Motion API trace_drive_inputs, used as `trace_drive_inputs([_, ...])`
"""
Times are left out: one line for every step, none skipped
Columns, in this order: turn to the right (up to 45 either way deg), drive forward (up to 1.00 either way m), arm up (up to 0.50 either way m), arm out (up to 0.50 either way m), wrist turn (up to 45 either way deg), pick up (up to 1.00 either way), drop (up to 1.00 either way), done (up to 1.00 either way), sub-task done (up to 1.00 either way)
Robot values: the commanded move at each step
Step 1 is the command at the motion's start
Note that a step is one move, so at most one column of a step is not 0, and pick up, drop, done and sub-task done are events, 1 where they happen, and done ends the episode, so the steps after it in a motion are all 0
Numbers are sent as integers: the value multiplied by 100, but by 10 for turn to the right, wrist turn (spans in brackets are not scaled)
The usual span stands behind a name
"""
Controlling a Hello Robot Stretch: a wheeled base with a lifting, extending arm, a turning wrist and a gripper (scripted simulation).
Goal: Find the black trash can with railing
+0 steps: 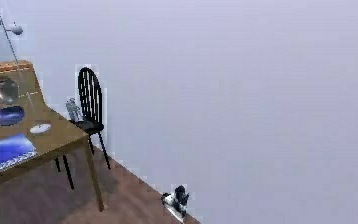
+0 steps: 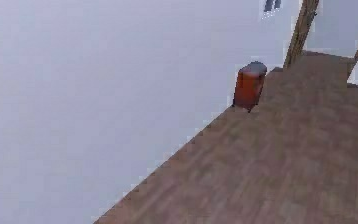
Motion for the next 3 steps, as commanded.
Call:
trace_drive_inputs([390, 0, 0, 0, 0, 0, 0, 0, 0])
trace_drive_inputs([0, 20, 0, 0, 0, 0, 0, 0, 0])
trace_drive_inputs([-450, 0, 0, 0, 0, 0, 0, 0, 0])
